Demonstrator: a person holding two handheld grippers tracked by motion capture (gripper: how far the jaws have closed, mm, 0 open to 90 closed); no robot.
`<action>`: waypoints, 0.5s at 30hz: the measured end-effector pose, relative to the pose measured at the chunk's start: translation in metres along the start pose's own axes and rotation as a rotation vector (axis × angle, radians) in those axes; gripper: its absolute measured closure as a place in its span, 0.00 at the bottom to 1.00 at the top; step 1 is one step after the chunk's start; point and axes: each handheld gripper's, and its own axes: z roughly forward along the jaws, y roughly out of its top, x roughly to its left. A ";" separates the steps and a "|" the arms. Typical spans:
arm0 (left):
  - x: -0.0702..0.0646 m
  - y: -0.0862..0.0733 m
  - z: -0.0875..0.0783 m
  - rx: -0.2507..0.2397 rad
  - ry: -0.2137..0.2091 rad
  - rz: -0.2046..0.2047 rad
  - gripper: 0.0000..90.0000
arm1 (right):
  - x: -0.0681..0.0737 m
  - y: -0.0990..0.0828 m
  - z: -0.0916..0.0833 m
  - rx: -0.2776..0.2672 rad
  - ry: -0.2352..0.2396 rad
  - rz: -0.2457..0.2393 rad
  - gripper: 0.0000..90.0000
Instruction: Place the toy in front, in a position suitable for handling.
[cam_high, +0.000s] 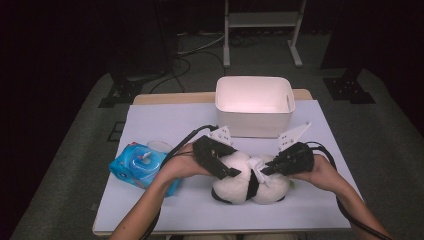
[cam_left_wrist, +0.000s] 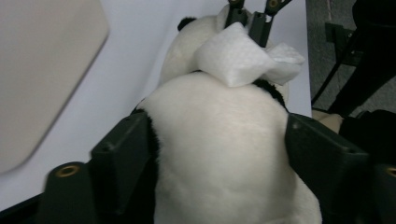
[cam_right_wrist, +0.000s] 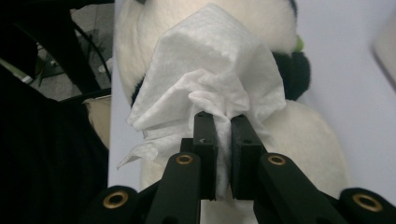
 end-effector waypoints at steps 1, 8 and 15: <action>-0.001 0.000 0.000 0.000 0.005 0.001 0.23 | 0.003 0.000 0.001 -0.001 0.007 -0.003 0.92; 0.001 0.003 0.004 0.022 -0.011 -0.033 0.12 | 0.016 -0.002 0.008 0.004 0.016 -0.033 0.92; 0.003 0.004 0.015 0.074 -0.077 -0.039 0.09 | 0.021 -0.005 0.007 0.006 0.017 -0.040 0.92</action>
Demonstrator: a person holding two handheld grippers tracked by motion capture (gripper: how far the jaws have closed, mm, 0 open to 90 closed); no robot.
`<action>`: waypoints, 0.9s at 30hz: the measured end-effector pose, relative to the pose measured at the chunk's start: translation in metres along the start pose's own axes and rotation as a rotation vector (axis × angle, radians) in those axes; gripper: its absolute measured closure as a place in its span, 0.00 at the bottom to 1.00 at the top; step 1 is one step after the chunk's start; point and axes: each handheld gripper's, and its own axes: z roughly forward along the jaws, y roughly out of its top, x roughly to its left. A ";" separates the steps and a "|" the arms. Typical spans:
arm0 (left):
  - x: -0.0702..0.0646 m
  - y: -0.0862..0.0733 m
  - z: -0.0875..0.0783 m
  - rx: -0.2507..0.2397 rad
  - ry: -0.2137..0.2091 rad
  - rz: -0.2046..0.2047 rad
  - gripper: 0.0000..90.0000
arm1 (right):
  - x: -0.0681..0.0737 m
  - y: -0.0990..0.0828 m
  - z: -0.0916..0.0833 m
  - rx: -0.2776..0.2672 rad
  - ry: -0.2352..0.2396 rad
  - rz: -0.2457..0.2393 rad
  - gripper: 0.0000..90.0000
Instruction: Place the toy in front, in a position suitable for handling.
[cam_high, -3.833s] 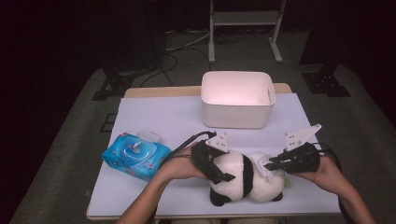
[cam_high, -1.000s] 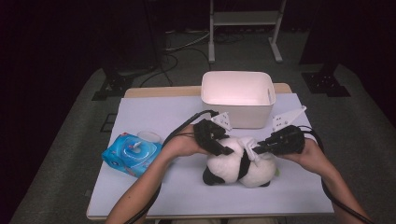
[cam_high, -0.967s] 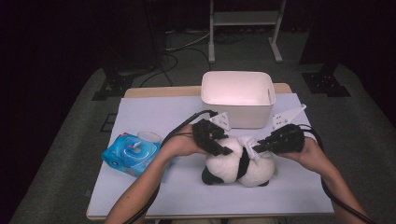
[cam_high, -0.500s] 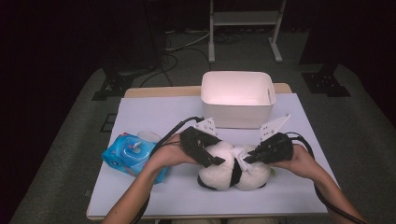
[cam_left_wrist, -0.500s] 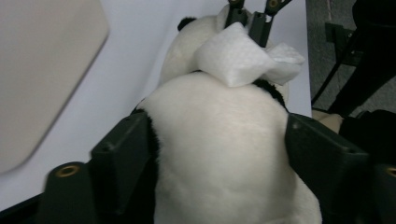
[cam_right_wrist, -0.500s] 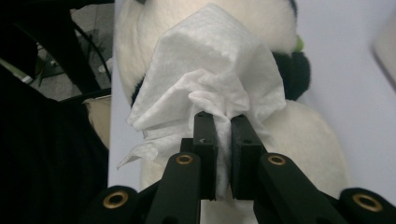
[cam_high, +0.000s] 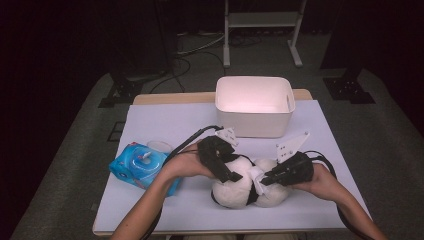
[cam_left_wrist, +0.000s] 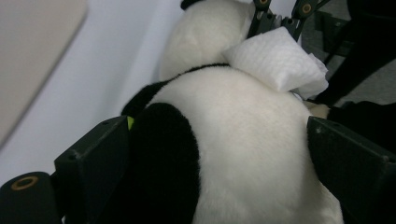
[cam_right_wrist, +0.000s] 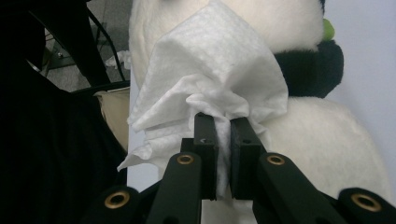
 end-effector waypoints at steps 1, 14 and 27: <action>-0.001 -0.001 0.002 0.001 -0.009 0.001 0.10 | 0.001 0.000 0.000 0.003 0.008 0.000 0.92; -0.014 -0.002 0.002 -0.013 0.024 0.115 0.36 | -0.024 0.008 -0.034 -0.035 -0.065 0.023 0.92; -0.014 0.015 0.001 0.029 0.012 0.116 0.22 | -0.013 -0.014 -0.029 -0.059 -0.022 0.074 0.92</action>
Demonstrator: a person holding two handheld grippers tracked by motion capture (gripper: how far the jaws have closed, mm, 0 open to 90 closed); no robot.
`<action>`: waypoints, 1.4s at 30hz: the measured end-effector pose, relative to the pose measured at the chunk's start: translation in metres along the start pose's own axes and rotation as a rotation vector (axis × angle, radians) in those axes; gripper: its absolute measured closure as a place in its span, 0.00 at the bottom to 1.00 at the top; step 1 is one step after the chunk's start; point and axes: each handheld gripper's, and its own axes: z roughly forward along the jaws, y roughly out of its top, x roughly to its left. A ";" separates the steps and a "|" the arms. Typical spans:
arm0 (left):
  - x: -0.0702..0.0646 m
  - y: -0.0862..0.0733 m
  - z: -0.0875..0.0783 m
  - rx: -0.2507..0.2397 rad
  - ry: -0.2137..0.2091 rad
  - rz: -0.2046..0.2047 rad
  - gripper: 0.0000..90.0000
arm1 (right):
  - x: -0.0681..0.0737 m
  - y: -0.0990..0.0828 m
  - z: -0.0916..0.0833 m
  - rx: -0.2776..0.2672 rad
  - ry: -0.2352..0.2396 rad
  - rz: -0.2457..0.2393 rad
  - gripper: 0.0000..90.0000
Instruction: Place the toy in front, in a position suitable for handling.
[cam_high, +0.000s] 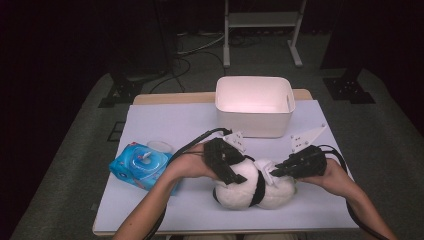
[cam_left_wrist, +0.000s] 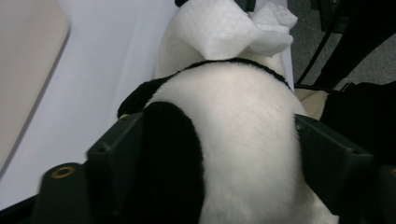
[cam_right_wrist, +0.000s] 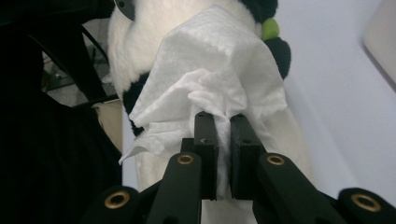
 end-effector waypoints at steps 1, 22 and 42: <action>-0.001 0.000 0.000 -0.003 -0.016 -0.006 0.20 | 0.002 -0.001 0.001 -0.007 0.007 -0.002 0.92; 0.000 0.014 -0.001 0.041 -0.019 0.085 0.52 | 0.008 0.003 -0.009 -0.028 -0.005 -0.021 0.92; -0.014 -0.007 -0.015 -0.023 0.023 0.054 0.22 | 0.028 0.010 0.010 0.019 -0.007 -0.074 0.92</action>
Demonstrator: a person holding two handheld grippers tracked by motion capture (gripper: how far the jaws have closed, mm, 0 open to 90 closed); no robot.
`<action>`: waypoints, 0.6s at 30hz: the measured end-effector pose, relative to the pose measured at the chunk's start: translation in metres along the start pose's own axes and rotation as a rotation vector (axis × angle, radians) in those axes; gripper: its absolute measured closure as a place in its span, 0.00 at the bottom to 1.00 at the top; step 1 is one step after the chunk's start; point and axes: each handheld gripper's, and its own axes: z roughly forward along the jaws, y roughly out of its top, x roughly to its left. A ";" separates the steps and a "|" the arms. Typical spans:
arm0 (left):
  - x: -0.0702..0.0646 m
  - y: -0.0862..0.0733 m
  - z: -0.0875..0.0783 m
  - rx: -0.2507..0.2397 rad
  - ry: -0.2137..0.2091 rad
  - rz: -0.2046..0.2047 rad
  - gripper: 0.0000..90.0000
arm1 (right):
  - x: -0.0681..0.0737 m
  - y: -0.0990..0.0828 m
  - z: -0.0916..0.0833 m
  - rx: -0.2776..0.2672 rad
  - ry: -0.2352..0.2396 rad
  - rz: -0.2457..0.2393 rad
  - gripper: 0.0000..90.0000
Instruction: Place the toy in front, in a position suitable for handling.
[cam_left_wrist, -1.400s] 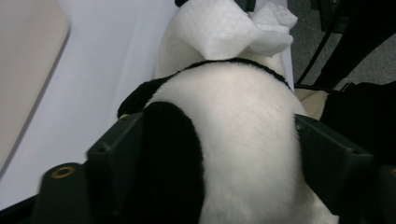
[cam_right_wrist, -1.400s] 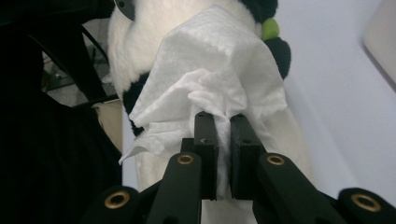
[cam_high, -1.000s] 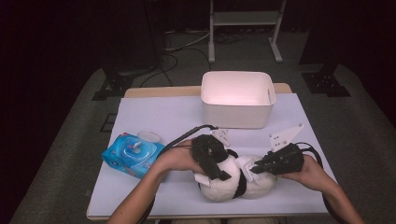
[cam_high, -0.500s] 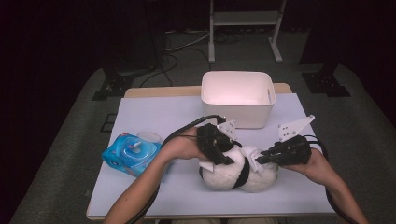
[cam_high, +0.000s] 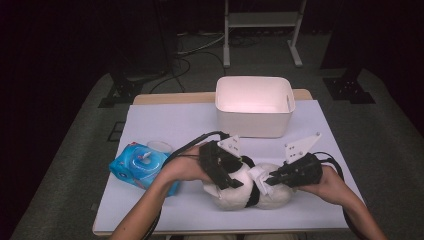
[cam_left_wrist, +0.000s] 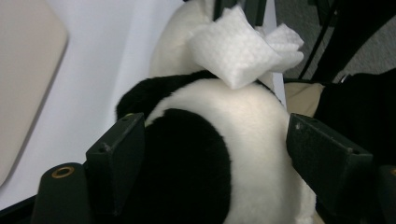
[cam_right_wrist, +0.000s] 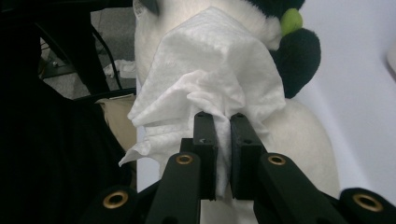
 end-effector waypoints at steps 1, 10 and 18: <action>-0.001 -0.001 -0.003 -0.006 0.013 -0.004 0.22 | 0.001 0.000 0.000 0.000 0.004 0.001 0.92; -0.009 -0.020 0.000 -0.040 0.037 -0.063 0.30 | 0.008 0.005 0.002 0.015 0.003 -0.020 0.92; -0.018 -0.025 0.002 -0.055 0.055 -0.051 0.33 | 0.012 0.031 0.024 0.062 0.025 -0.088 0.91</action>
